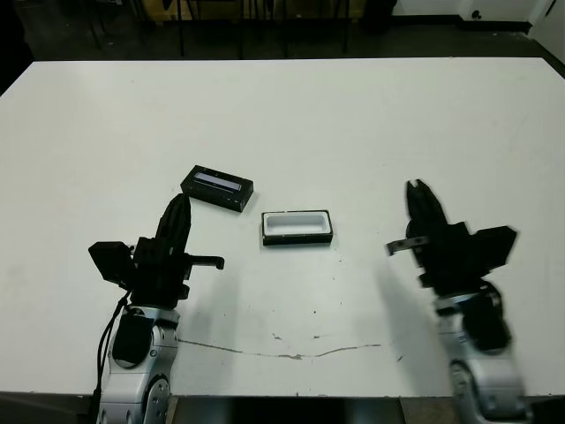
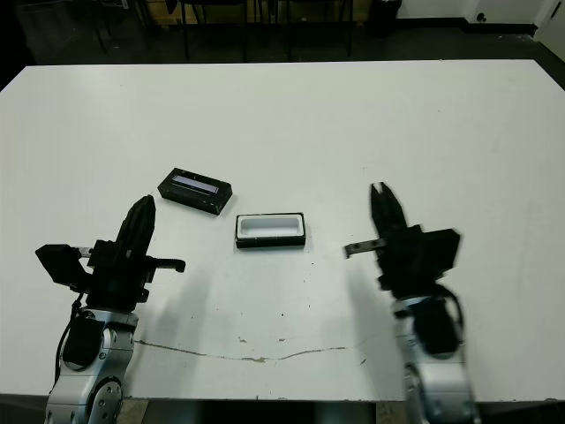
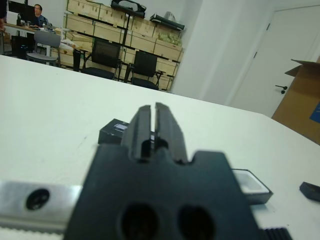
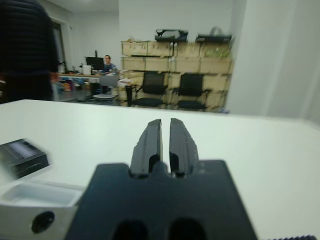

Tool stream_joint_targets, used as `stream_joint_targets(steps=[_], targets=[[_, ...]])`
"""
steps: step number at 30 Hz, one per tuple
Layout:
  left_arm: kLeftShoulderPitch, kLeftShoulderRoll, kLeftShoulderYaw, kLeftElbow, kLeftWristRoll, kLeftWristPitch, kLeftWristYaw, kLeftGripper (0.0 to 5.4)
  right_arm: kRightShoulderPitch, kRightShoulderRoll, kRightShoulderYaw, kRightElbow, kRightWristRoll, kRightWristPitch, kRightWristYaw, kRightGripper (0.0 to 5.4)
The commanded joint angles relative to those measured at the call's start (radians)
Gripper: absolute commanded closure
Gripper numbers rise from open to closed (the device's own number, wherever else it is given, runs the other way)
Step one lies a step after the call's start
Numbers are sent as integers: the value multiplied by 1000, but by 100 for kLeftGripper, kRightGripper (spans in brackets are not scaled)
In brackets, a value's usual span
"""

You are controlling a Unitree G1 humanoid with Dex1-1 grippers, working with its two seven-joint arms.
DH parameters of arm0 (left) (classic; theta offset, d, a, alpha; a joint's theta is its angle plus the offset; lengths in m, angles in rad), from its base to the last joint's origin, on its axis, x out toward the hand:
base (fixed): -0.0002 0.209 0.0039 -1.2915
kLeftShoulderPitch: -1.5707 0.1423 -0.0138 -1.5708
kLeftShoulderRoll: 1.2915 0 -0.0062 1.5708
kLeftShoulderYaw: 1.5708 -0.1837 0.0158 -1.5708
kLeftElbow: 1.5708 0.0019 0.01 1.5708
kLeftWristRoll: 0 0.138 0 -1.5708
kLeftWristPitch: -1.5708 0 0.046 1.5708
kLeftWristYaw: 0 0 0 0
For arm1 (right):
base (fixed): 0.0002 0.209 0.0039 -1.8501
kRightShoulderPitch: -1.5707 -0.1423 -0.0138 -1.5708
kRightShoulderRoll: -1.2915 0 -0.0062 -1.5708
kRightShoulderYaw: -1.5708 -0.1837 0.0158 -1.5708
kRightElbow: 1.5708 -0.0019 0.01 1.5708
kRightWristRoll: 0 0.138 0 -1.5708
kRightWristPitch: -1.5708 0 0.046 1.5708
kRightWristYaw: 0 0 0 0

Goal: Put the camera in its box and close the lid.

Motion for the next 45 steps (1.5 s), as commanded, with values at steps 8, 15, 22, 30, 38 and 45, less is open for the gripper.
stream_joint_targets(steps=[8,15,22,30,38,45], targets=[[17,1,4,21,-12,-12,-9,539,-239,-485,-279,218,101,209,219,540],[18,4,6,16,-11,-8,-4,539,-451,-672,-147,547,17,198,416,540],[24,7,9,2,-26,8,-7,539,-616,-655,55,913,-113,50,585,540],[26,8,12,-5,-25,16,-6,539,-695,-578,205,1267,-253,-136,659,540],[30,13,16,-9,-28,21,-5,539,-676,-537,268,1414,-313,-199,717,540],[29,14,16,-6,-21,14,-6,539,-635,-525,269,1407,-303,-183,741,540]])
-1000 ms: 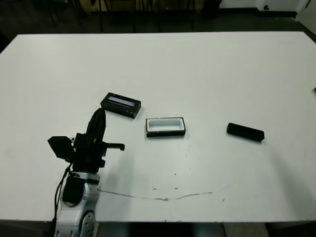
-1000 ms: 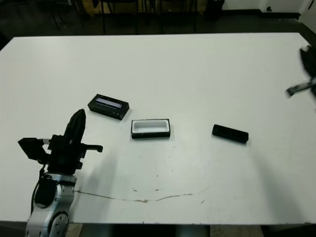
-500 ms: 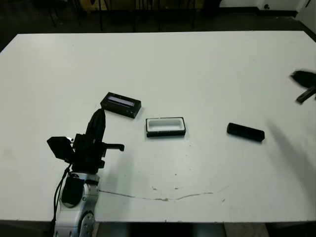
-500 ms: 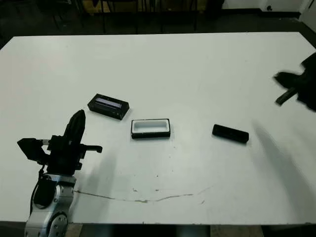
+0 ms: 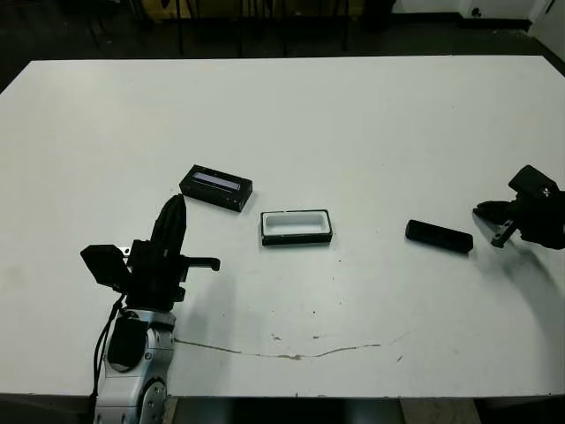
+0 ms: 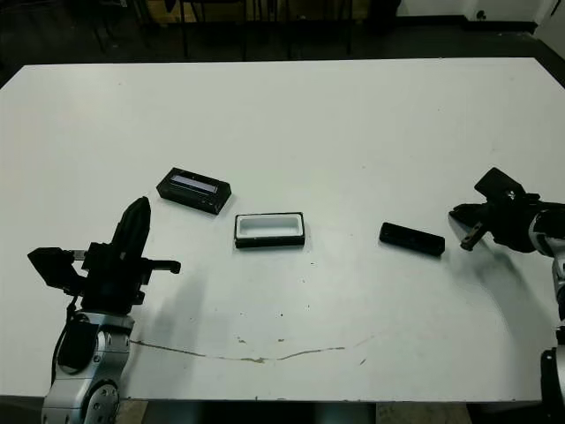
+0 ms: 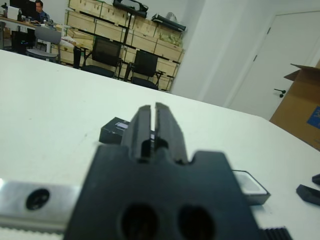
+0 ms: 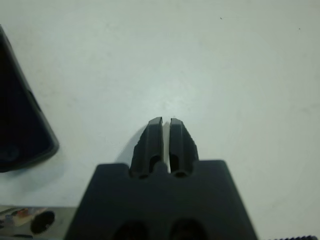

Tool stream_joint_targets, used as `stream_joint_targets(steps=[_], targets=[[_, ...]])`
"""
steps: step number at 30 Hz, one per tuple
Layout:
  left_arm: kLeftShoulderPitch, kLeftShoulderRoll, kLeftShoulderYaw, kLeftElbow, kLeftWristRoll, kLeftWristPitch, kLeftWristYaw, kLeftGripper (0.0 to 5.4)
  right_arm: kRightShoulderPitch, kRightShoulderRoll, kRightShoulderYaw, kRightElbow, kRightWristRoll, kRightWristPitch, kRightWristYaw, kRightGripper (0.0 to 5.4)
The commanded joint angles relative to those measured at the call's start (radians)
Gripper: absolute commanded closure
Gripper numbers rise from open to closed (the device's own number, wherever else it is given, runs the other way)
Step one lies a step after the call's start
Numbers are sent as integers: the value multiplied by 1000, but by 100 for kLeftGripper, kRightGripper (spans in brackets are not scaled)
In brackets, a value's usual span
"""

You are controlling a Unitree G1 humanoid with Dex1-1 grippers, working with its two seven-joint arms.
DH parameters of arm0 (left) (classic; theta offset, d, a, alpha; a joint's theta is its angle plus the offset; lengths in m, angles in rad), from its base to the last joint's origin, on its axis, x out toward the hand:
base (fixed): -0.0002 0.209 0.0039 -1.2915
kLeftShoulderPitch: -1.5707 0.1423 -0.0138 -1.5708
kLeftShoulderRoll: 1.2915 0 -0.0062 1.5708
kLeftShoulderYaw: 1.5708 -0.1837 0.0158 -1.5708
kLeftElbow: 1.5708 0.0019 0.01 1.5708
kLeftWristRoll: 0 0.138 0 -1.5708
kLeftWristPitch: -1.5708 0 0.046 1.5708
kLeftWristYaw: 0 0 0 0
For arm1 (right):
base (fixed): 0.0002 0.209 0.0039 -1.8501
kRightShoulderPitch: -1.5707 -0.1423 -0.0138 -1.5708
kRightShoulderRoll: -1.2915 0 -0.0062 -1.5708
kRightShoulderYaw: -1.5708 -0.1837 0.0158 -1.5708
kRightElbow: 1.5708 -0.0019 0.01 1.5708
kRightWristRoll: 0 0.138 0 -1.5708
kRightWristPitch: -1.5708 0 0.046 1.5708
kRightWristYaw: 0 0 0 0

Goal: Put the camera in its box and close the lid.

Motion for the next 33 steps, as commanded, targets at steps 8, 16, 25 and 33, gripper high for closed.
stream_joint_targets(steps=[8,16,25,33], targets=[[12,15,1,15,7,-3,-10,539,127,22,15,-107,16,78,53,540],[11,11,3,7,13,13,4,539,258,-4,-5,-352,71,173,88,540],[10,10,4,-3,2,30,10,539,395,-52,-25,-626,140,362,120,540],[6,8,6,4,-6,18,-1,539,476,-82,-46,-754,188,447,135,540]])
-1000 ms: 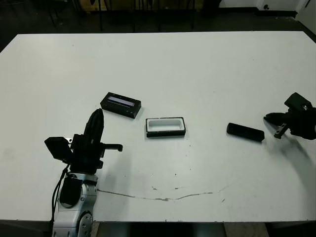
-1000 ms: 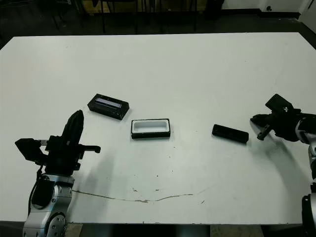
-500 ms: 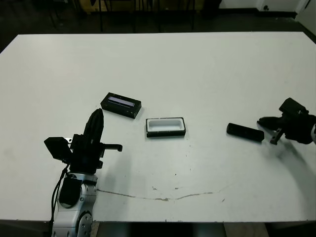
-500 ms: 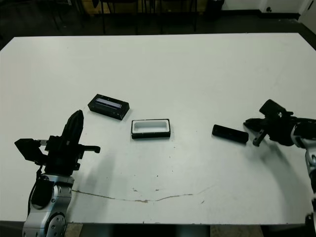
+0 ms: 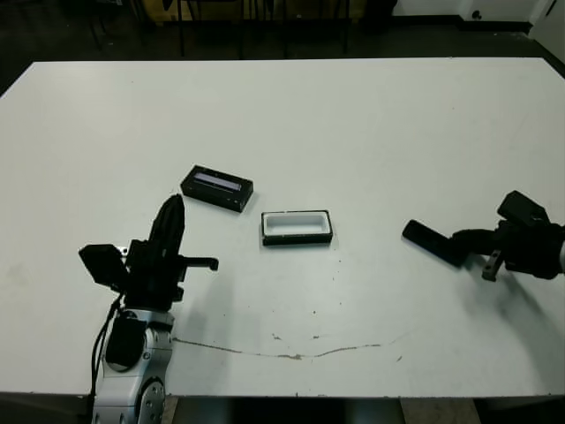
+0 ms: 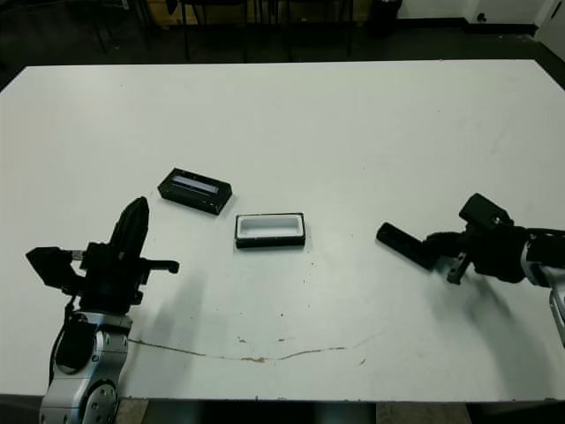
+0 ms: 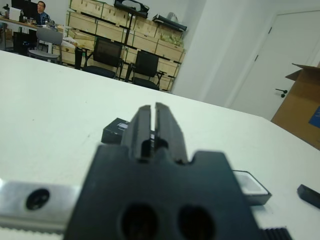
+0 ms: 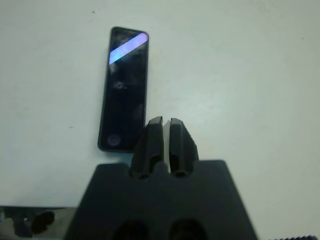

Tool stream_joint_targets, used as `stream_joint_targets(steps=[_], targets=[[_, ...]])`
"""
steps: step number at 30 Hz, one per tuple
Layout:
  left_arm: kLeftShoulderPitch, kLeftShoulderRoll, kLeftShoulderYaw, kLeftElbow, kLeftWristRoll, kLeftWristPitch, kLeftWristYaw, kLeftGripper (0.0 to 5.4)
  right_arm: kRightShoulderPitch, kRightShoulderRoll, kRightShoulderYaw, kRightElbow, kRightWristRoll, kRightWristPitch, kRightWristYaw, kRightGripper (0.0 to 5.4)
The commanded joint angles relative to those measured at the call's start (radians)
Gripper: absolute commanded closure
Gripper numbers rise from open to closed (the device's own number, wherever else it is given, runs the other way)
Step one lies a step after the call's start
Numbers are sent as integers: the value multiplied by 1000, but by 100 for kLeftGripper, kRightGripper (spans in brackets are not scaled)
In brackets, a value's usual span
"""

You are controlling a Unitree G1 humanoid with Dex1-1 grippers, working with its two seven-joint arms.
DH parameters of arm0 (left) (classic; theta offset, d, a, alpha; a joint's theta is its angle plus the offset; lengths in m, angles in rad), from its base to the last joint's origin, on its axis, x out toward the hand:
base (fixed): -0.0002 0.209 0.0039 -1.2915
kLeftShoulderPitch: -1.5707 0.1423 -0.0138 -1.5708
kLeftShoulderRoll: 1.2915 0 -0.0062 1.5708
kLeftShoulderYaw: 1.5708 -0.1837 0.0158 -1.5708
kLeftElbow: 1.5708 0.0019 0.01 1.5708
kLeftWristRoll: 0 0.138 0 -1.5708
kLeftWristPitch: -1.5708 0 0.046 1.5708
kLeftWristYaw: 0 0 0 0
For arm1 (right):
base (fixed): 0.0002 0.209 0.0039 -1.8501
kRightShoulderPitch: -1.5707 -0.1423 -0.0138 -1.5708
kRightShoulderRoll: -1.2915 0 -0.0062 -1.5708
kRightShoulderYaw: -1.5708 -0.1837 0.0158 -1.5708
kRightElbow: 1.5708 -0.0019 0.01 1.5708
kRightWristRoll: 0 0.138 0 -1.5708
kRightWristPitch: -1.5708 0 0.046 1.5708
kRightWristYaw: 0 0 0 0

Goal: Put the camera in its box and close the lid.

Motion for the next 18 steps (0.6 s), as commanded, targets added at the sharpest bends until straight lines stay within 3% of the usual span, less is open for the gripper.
stream_joint_targets(steps=[1,6,18], targets=[[10,7,0,5,5,13,5,539,68,-2,19,-13,8,53,24,540],[15,8,-5,-6,21,27,22,539,91,-8,20,-76,21,100,17,540],[14,7,0,4,20,14,14,539,118,-8,11,-117,19,100,-15,540]])
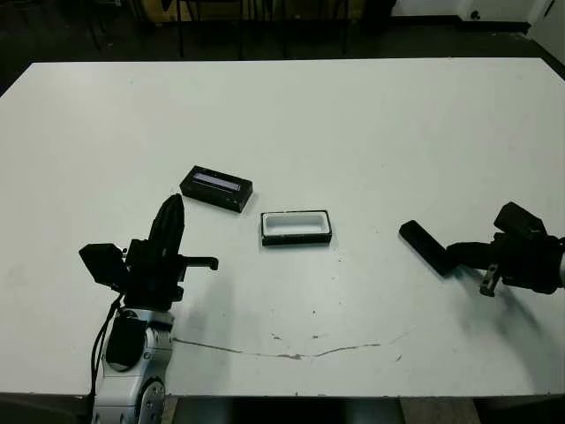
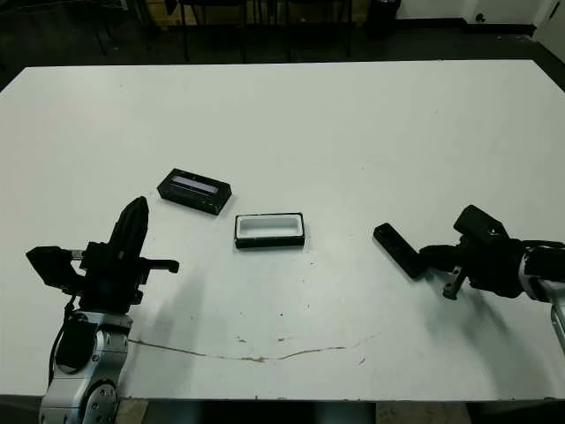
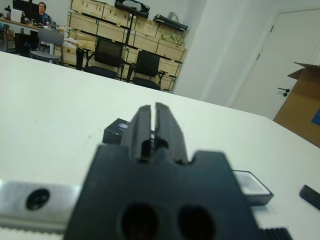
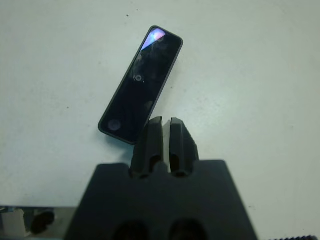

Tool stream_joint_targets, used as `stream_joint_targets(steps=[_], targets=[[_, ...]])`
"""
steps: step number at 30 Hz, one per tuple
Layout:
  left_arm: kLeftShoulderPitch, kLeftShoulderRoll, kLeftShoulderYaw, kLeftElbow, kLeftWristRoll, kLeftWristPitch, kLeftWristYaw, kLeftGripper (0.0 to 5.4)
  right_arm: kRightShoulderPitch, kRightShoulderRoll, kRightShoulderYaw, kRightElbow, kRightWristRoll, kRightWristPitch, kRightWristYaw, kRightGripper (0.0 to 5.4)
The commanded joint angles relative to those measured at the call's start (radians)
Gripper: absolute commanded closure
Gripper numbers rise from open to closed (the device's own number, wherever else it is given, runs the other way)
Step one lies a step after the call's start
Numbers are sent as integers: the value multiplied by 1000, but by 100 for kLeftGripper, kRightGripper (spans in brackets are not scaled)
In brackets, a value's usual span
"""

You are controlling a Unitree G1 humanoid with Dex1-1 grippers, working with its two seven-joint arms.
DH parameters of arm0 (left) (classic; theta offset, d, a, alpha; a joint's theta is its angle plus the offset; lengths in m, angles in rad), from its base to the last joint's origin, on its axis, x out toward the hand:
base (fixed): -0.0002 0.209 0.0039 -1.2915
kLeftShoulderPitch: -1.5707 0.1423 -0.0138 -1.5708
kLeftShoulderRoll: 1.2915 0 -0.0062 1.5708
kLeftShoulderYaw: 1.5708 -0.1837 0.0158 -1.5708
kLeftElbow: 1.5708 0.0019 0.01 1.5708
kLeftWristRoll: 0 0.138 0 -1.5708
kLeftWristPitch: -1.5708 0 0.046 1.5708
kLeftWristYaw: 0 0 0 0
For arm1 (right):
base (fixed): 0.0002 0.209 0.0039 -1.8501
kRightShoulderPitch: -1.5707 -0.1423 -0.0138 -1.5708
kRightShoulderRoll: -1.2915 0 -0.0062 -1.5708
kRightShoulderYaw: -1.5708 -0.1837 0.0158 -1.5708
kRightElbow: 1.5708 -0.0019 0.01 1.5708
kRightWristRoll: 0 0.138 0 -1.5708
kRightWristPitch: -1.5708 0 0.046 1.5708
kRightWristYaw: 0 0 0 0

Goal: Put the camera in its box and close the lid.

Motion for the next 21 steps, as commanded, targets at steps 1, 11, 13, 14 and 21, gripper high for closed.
stream_joint_targets(steps=[1,11,13,14,21], targets=[[12,9,2,12,3,6,-1,539,45,-5,33,11,-32,23,-11,540],[11,7,3,16,-7,4,-5,539,150,41,-88,-81,-140,-71,-324,540],[10,9,5,17,-8,5,-6,539,193,75,-152,-131,-125,-84,-395,540],[9,9,6,18,-8,5,-6,539,211,86,-178,-166,-118,-72,-419,540],[11,8,2,14,-2,9,-1,539,282,150,-335,-401,31,70,-454,540]])
